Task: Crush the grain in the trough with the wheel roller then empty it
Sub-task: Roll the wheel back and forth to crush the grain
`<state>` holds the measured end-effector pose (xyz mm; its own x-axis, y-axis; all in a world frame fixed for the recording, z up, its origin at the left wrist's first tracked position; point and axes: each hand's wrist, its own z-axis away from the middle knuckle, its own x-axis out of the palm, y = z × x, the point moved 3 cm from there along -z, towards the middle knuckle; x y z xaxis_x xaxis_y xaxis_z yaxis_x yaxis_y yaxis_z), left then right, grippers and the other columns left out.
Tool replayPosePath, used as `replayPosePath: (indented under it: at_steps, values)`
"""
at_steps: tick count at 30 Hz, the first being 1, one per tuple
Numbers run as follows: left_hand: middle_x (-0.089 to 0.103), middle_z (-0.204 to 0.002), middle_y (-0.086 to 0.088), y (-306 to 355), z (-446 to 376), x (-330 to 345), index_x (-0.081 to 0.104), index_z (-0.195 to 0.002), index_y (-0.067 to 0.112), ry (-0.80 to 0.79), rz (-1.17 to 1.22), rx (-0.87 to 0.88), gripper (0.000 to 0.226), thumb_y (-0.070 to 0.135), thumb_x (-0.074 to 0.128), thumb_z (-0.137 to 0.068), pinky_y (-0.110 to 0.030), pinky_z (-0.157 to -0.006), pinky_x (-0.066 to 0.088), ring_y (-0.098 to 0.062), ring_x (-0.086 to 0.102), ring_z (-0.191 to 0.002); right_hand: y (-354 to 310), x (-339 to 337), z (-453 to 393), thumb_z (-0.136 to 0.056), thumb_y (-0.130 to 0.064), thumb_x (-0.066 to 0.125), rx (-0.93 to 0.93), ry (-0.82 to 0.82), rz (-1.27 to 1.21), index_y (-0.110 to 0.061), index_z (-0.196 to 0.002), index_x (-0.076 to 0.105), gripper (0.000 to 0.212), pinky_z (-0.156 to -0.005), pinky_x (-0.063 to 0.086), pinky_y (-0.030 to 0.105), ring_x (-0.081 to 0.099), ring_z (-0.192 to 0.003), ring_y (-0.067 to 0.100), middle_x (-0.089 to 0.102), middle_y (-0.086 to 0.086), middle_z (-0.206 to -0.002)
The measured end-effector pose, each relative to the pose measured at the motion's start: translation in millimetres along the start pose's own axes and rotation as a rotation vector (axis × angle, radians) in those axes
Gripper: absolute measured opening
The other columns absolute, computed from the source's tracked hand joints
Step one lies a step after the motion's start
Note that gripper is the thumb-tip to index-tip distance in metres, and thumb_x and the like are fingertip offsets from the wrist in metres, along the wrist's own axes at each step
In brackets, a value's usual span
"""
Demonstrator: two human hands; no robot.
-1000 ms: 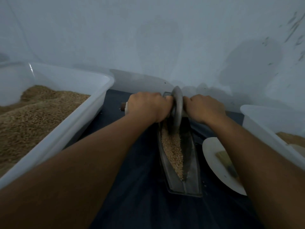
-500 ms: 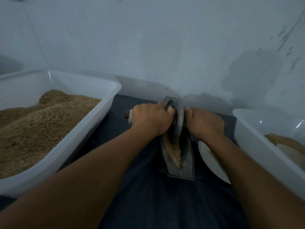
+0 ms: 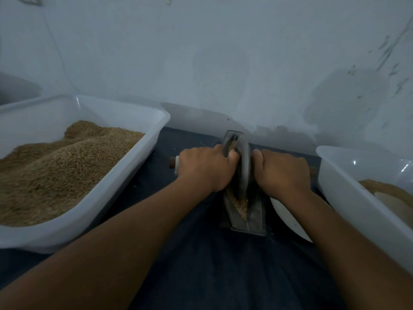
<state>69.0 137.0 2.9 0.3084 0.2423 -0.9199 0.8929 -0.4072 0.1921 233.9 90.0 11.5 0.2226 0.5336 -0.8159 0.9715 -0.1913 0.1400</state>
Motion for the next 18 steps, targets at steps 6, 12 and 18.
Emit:
replayPosePath:
  at_steps: [6,12,18]
  values:
    - [0.065,-0.092,-0.009,-0.9,-14.1,2.5,0.053,-0.096,0.025,-0.003,0.009,-0.029,0.059,0.062,0.008,-0.09,-0.042,-0.069,0.041,-0.029,0.05,-0.073,3.6,9.1,-18.8,-0.101,-0.049,0.018,0.046,-0.085,-0.107,-0.026,-0.085,0.043,0.037,-0.066,0.029,0.037,0.04,-0.063,0.024,0.044,-0.002,-0.069]
    - [0.067,-0.097,-0.009,0.5,-35.5,5.6,0.054,-0.09,0.025,0.013,0.018,-0.039,0.054,0.06,0.013,-0.091,-0.04,-0.067,0.032,-0.027,0.046,-0.073,9.3,19.9,-38.4,-0.1,-0.05,0.016,0.074,-0.174,-0.148,-0.026,-0.108,0.055,0.046,-0.072,0.036,0.039,0.059,-0.09,0.032,0.066,0.012,-0.108]
    - [0.068,-0.107,-0.01,-2.2,-58.7,12.3,0.064,-0.101,0.024,-0.005,0.03,-0.05,0.064,0.064,0.014,-0.091,-0.04,-0.07,0.031,-0.03,0.052,-0.081,11.5,25.9,-56.1,-0.1,-0.051,0.016,0.102,-0.304,-0.207,-0.027,-0.103,0.053,0.046,-0.069,0.035,0.038,0.045,-0.08,0.026,0.064,0.013,-0.11]
